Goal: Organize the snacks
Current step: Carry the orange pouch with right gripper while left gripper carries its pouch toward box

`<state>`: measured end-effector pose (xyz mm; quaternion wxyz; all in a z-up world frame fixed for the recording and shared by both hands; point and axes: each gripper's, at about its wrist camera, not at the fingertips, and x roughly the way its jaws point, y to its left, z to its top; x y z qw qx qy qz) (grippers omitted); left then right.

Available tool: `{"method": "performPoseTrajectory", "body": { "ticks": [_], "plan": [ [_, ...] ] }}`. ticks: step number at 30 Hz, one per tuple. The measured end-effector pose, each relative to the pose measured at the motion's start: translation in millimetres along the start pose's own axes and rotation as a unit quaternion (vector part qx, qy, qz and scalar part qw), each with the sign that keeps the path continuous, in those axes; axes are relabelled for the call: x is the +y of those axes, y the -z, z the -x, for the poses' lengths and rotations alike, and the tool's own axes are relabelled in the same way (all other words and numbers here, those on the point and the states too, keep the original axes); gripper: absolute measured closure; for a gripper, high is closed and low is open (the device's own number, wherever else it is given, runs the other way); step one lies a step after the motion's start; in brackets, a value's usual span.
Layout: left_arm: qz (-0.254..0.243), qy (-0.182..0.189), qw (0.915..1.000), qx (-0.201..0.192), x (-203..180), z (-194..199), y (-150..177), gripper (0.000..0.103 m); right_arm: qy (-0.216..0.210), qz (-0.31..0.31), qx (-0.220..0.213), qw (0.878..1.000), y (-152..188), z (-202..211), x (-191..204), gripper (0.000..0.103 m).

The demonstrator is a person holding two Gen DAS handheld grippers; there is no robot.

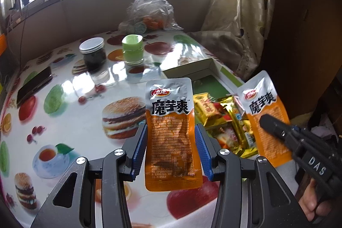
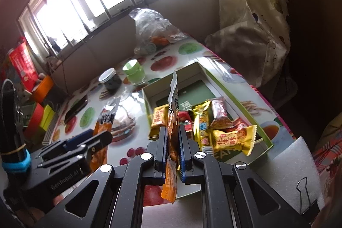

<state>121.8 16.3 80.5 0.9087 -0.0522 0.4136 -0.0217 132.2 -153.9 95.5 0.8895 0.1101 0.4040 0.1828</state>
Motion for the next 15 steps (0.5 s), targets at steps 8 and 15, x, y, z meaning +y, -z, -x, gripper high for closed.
{"method": "performPoseTrajectory", "body": {
  "ticks": [8, 15],
  "plan": [
    [-0.004, 0.027, 0.9996, 0.005, -14.8, -16.0, -14.6, 0.057, 0.01, -0.017, 0.006, 1.0, 1.4, -3.7, -18.7, 0.094],
    [-0.003, 0.041, 0.9989, 0.021, -23.9, -33.6, -21.8, 0.057, 0.009, -0.038, 0.015, 0.999, 3.2, -8.4, -36.4, 0.094]
  ]
}}
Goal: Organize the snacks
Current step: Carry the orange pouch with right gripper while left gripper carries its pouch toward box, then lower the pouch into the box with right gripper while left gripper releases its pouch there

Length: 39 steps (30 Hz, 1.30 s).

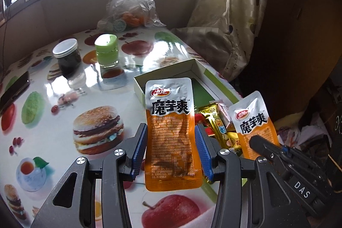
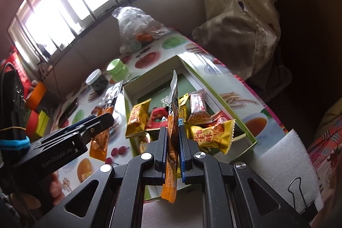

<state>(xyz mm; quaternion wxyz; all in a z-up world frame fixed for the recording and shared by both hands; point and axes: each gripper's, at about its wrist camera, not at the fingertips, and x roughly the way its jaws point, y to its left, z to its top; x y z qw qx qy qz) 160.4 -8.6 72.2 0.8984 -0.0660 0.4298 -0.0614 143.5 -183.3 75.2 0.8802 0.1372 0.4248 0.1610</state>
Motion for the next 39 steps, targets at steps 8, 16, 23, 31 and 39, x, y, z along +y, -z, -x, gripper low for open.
{"method": "performPoseTrajectory", "body": {
  "ticks": [8, 16, 23, 31, 39],
  "plan": [
    [-0.008, 0.0, 0.9998, 0.017, -8.3, -21.0, -1.5, 0.057, -0.005, -0.012, 0.014, 1.0, -0.5, -11.7, -9.5, 0.094],
    [-0.016, 0.001, 0.9996, 0.025, -13.8, -34.7, -1.7, 0.056, -0.009, -0.02, 0.024, 0.999, 1.1, -21.4, -14.0, 0.094],
    [-0.018, 0.001, 0.9995, 0.024, -17.2, -40.3, -4.7, 0.055, -0.002, -0.026, 0.028, 0.999, -0.9, -27.8, -19.7, 0.094],
    [-0.022, 0.004, 0.9995, 0.02, -22.3, -47.7, -9.4, 0.055, 0.003, -0.025, 0.026, 0.999, -3.4, -31.6, -23.1, 0.094],
    [-0.027, -0.004, 0.9994, 0.023, -25.1, -56.3, -14.8, 0.055, 0.008, -0.021, 0.02, 1.0, -8.2, -38.3, -22.6, 0.094]
  ]
}}
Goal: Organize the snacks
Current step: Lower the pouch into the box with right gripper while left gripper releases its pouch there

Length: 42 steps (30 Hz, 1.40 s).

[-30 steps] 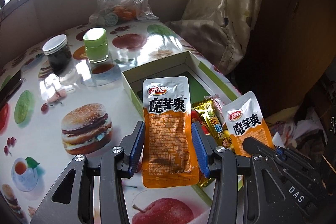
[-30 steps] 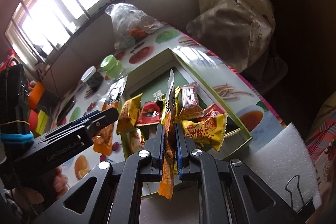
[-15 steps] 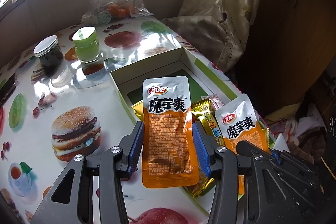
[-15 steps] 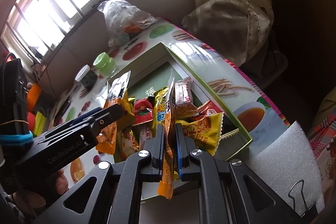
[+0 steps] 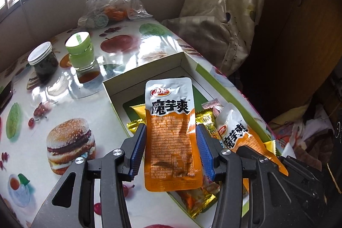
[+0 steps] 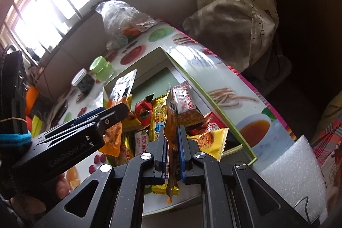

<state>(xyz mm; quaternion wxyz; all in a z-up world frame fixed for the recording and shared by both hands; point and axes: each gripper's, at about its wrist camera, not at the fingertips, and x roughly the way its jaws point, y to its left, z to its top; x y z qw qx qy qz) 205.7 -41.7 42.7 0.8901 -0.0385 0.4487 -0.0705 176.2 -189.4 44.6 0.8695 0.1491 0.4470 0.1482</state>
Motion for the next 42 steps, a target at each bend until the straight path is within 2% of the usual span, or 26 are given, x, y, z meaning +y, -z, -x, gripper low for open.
{"method": "performPoseTrajectory", "body": {
  "ticks": [17, 19, 26, 42],
  "plan": [
    [0.003, -0.004, 0.9999, 0.016, 2.6, -14.9, -4.1, 0.051, 0.006, 0.005, -0.01, 1.0, -8.4, -12.0, -5.0, 0.094],
    [0.002, -0.004, 0.9999, 0.017, 2.6, -15.4, -4.3, 0.051, 0.006, 0.008, -0.012, 1.0, -8.7, -11.3, -5.3, 0.092],
    [0.002, -0.002, 0.9999, 0.013, 2.3, -12.3, -3.2, 0.051, 0.016, 0.032, -0.016, 0.999, -9.2, -4.3, 0.6, 0.075],
    [-0.005, -0.005, 0.9998, -0.016, -3.5, 25.6, 10.0, 0.051, 0.061, 0.071, -0.04, 0.995, 2.6, 20.6, 11.2, 0.063]
  ]
}}
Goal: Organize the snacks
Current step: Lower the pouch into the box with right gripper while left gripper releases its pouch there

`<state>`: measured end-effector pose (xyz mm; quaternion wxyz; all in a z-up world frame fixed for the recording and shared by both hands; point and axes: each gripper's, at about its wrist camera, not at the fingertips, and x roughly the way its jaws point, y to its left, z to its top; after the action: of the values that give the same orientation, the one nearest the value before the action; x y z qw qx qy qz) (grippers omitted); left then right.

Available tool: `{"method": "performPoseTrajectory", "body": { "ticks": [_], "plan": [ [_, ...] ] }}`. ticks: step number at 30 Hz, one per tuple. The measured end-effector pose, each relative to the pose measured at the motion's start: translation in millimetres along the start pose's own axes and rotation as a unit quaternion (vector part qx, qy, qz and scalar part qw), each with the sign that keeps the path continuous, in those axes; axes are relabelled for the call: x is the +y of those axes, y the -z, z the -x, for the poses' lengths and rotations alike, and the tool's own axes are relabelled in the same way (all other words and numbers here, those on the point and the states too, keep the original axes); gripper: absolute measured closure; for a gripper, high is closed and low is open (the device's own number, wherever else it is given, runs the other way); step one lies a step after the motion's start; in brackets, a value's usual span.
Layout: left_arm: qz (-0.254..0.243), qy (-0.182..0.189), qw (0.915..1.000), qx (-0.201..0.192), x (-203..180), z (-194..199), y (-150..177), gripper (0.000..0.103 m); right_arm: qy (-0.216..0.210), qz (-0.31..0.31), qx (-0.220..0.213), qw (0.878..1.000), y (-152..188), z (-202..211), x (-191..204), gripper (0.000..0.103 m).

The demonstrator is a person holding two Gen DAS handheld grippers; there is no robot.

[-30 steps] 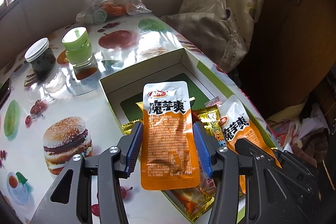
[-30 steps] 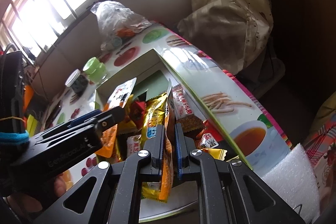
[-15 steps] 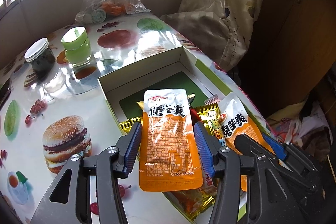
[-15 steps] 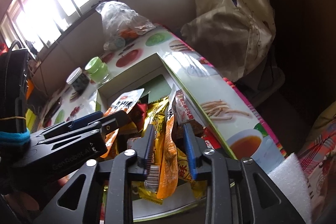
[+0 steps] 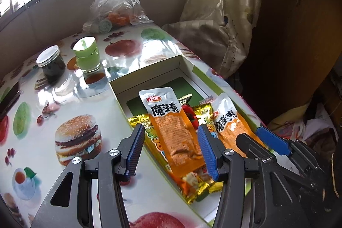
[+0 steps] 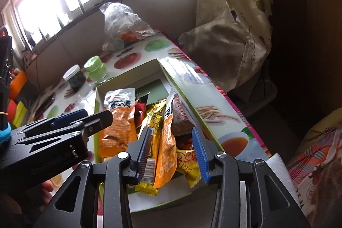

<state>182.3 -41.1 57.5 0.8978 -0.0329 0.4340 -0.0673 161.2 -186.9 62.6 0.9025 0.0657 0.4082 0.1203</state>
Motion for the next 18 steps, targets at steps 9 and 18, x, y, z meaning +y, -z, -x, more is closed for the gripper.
{"method": "performPoseTrajectory", "body": {
  "ticks": [9, 18],
  "plan": [
    [0.008, -0.013, 0.9998, -0.009, 5.6, 23.4, 18.4, 0.051, 0.009, 0.008, -0.006, 1.0, 11.0, 18.6, 4.5, 0.062],
    [0.008, -0.041, 0.9989, -0.02, 12.8, 42.2, 49.6, 0.05, 0.024, 0.029, -0.008, 0.999, 30.9, 30.9, 13.3, 0.057]
  ]
}}
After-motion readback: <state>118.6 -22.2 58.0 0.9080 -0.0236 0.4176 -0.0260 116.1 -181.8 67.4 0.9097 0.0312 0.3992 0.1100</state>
